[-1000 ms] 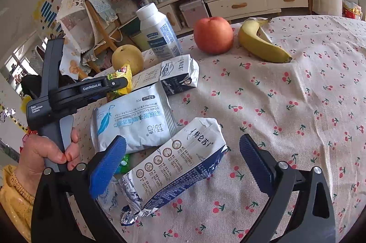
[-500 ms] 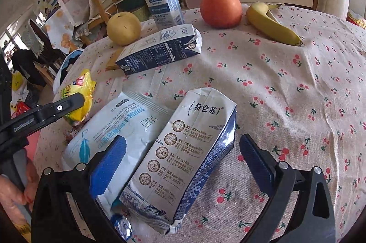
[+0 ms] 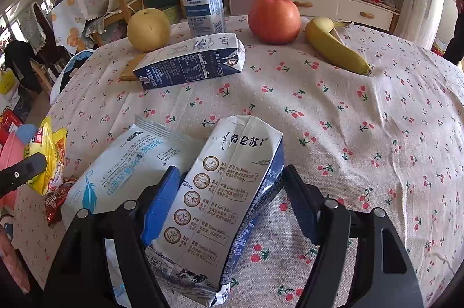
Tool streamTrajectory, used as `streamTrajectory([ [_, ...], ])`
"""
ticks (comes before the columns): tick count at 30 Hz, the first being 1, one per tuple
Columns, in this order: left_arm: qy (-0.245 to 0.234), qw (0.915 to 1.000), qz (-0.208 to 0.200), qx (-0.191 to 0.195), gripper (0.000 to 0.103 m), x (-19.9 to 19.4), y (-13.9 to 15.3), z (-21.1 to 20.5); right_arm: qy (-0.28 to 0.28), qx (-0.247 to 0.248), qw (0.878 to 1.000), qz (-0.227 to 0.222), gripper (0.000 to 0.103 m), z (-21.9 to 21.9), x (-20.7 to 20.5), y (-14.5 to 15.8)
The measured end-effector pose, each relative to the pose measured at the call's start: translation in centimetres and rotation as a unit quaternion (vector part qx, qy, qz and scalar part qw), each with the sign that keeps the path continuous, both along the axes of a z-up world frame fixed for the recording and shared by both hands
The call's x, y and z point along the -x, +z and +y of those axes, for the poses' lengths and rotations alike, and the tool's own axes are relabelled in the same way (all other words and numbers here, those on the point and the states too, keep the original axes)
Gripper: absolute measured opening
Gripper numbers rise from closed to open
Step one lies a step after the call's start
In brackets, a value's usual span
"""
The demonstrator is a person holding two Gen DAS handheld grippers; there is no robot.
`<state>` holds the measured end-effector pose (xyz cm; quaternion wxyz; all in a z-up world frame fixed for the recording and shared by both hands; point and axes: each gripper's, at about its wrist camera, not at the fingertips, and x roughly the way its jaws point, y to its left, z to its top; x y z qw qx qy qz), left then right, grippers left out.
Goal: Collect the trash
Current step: 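Grasp the yellow snack bag with the left gripper while the right gripper grasps the milk carton, then lift the yellow snack bag and milk carton toward the pink bucket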
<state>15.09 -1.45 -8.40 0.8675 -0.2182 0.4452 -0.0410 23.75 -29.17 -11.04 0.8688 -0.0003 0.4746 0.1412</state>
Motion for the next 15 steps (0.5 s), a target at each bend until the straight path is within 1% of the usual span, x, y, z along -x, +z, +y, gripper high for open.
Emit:
streamTrajectory([
  [1,0.003,1.0,-0.001,0.0,0.041,0.4,0.1,0.1,-0.001,0.005,1.0,0.001,0.074,0.2,0.1,0.0],
  [3,0.007,1.0,-0.001,0.003,0.041,1.0,0.0,0.4,-0.003,0.028,1.0,0.005,0.083,0.7,0.2,-0.4],
  [8,0.012,0.9999,-0.001,0.01,0.041,2.7,0.0,1.0,0.022,0.054,0.998,0.009,0.083,1.8,0.5,-1.1],
  [10,0.014,0.9998,-0.002,0.013,0.041,3.3,0.2,1.2,0.024,0.055,0.998,0.004,0.079,1.7,0.5,-1.1],
  [12,0.015,0.9998,0.0,0.015,0.041,3.9,0.2,1.4,0.023,0.066,0.998,-0.005,0.059,1.8,0.6,-0.9],
  [13,0.015,0.9998,0.0,0.016,0.04,4.2,0.2,1.5,0.022,0.063,0.998,-0.006,0.056,1.7,0.6,-0.9],
  [15,0.016,0.9997,0.002,0.017,0.04,4.8,0.1,1.6,0.023,0.064,0.998,-0.01,0.055,1.7,0.8,-0.9],
])
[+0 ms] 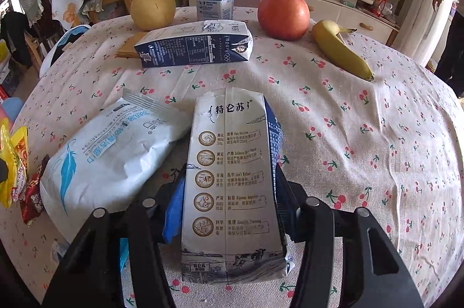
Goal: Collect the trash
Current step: 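Lift the yellow snack bag and milk carton toward the pink bucket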
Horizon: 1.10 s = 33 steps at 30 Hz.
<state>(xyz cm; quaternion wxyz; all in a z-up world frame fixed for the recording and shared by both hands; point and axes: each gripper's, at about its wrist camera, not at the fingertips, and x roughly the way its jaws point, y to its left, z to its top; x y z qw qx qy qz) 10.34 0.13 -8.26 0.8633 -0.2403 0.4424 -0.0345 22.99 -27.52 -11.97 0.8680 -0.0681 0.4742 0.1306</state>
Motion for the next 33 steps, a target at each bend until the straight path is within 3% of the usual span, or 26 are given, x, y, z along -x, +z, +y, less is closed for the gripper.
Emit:
streamTrajectory([
  [6,0.001,1.0,0.002,0.004,0.039,1.8,-0.4,0.7,-0.007,-0.023,1.0,-0.015,0.055,-0.6,0.9,0.6],
  [17,-0.009,0.9997,-0.023,0.006,0.036,4.5,0.0,1.8,-0.017,-0.032,0.995,-0.094,0.055,-0.4,5.5,4.1],
  [26,0.0,0.9988,-0.039,0.031,0.034,6.9,-0.1,4.7,0.014,-0.081,0.992,-0.094,0.055,1.6,9.4,6.5],
  [33,0.012,0.9975,-0.051,0.048,0.034,8.2,0.2,6.8,0.063,-0.079,0.991,-0.084,0.055,5.8,12.0,7.0],
])
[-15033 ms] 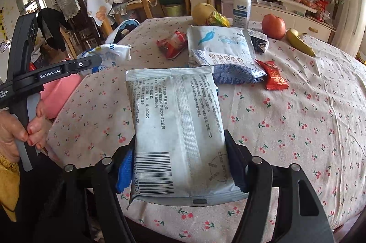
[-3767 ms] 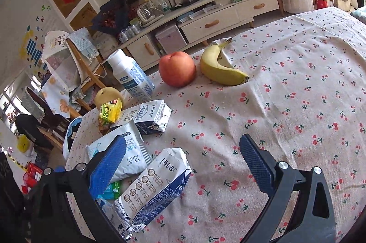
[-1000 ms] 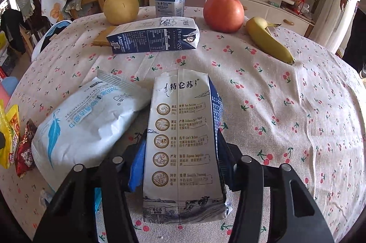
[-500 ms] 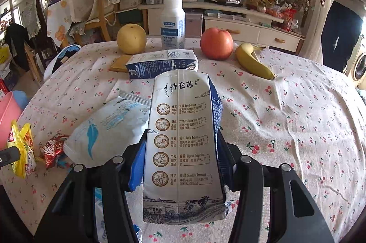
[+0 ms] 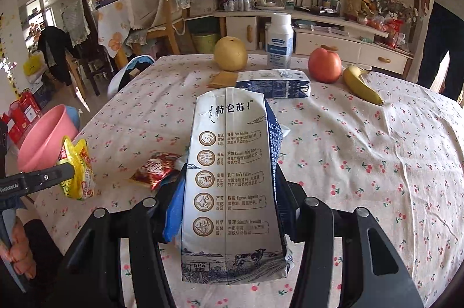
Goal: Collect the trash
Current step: 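Lift the yellow snack bag and milk carton toward the pink bucket, then open both grippers over the pink bucket to drop the bag and carton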
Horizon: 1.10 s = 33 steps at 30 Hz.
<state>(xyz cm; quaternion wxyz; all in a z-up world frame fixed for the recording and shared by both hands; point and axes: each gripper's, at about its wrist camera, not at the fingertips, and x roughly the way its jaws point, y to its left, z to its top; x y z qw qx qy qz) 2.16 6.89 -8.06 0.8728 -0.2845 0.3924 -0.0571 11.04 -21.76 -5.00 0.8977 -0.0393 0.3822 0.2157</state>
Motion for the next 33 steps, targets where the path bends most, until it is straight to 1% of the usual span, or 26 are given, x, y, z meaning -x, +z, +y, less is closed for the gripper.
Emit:
streamTrajectory([
  [7,0.015,0.9995,-0.021,0.016,0.034,1.2,1.0,2.2,0.057,-0.031,0.997,0.031,0.055,4.8,1.1,0.1],
  [11,0.035,0.9985,-0.038,0.018,0.034,2.2,2.0,4.1,0.09,-0.064,0.992,0.056,0.055,8.1,1.2,0.4],
  [15,0.066,0.9962,-0.056,0.007,0.034,3.2,3.2,6.9,0.128,-0.098,0.984,0.077,0.055,12.3,1.2,1.4],
  [18,0.105,0.9923,-0.066,-0.001,0.034,4.5,3.8,10.0,0.164,-0.119,0.976,0.083,0.055,16.3,1.1,2.8],
  [21,0.145,0.9868,-0.07,-0.016,0.034,5.7,4.2,13.1,0.199,-0.129,0.968,0.081,0.055,20.6,1.3,4.4],
  [23,0.172,0.9827,-0.068,-0.015,0.034,6.4,4.0,15.4,0.223,-0.129,0.963,0.078,0.055,23.8,1.4,5.2],
  [24,0.18,0.9806,-0.076,-0.009,0.034,6.9,4.0,16.4,0.233,-0.129,0.961,0.078,0.055,25.3,1.4,5.4],
  [26,0.205,0.9752,-0.078,-0.024,0.032,7.6,4.3,18.0,0.252,-0.125,0.956,0.078,0.055,28.3,1.5,5.6],
  [27,0.216,0.9729,-0.077,-0.032,0.028,7.8,4.5,18.7,0.259,-0.123,0.955,0.079,0.055,29.7,1.6,5.6],
  [30,0.236,0.9688,-0.072,-0.021,0.027,8.2,3.9,20.9,0.276,-0.119,0.95,0.085,0.055,33.0,1.5,5.3],
  [33,0.247,0.9671,-0.057,-0.024,0.027,8.0,2.8,22.5,0.282,-0.104,0.95,0.087,0.055,35.7,1.2,4.2],
])
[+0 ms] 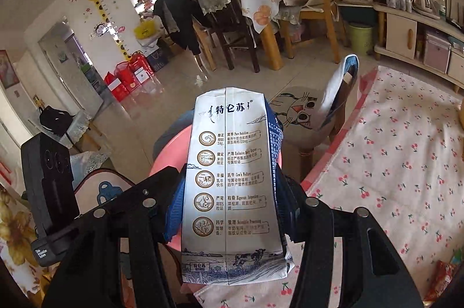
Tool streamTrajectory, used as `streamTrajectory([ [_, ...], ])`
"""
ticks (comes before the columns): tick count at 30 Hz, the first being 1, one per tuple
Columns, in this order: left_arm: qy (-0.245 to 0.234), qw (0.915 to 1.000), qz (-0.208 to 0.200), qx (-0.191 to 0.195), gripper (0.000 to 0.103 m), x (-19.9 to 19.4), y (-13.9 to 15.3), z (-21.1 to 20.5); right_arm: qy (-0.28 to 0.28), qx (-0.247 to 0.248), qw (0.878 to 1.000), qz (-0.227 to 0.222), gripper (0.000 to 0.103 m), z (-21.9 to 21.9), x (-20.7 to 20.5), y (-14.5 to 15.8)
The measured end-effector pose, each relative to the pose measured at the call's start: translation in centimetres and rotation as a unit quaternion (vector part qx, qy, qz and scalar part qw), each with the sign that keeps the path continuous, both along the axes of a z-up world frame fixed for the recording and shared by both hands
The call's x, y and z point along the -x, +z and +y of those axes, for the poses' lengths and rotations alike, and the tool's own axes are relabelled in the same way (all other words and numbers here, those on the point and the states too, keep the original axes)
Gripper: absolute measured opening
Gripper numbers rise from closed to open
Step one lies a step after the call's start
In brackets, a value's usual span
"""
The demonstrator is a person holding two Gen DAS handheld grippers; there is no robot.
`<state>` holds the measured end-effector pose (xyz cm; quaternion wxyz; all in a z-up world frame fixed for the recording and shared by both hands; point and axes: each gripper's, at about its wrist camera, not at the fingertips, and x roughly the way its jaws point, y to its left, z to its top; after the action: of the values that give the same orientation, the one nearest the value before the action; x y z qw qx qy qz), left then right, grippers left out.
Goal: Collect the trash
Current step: 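Open both grippers over the pink bucket to drop the bag and carton, then move both grippers back over the table toward the remaining items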
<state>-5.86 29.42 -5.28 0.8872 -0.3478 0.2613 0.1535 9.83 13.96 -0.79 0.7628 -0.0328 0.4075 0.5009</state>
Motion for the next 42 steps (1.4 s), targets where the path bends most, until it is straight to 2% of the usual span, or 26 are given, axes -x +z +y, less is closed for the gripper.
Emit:
streamTrajectory([
  [4,0.016,0.9997,0.017,0.012,0.027,-0.1,-1.5,1.5,0.005,0.021,1.0,0.016,0.056,2.2,-0.5,-2.3],
  [8,0.028,0.9992,0.024,0.017,0.028,0.5,-2.2,2.1,-0.015,0.018,0.999,0.036,0.07,2.1,-0.8,-3.6],
  [10,0.033,0.999,0.027,0.009,0.034,0.8,-2.3,2.3,-0.025,0.011,0.999,0.032,0.075,1.4,-0.8,-3.4],
  [12,0.043,0.9986,0.029,0.002,0.055,1.1,-2.3,2.5,-0.035,0.007,0.999,0.02,0.08,0.7,-0.6,-3.0],
  [14,0.044,0.9987,0.026,-0.001,0.06,1.3,-2.3,2.5,-0.042,0.006,0.999,0.004,0.081,-0.1,-0.3,-2.7],
  [16,0.044,0.9987,0.024,-0.009,0.07,1.4,-2.0,2.4,-0.053,0.009,0.998,-0.018,0.085,-0.9,0.2,-2.5],
  [17,0.045,0.9986,0.024,-0.016,0.08,1.4,-1.9,2.2,-0.058,0.009,0.998,-0.026,0.088,-1.3,0.5,-2.4],
  [18,0.044,0.9986,0.022,-0.021,0.082,1.4,-1.7,2.0,-0.061,0.008,0.998,-0.031,0.089,-1.6,0.8,-2.3],
  [26,0.022,0.999,0.022,-0.03,0.088,0.8,-1.2,0.2,-0.077,0.038,0.993,-0.08,0.09,-5.4,2.9,-2.6],
  [35,-0.006,0.9985,0.033,-0.043,0.089,0.0,-0.6,-2.9,-0.099,0.054,0.99,-0.087,0.094,-10.0,3.8,-3.6],
  [42,-0.046,0.9968,0.043,-0.05,0.09,-1.2,-0.2,-6.5,-0.118,0.05,0.986,-0.104,0.094,-13.3,4.4,-3.1],
])
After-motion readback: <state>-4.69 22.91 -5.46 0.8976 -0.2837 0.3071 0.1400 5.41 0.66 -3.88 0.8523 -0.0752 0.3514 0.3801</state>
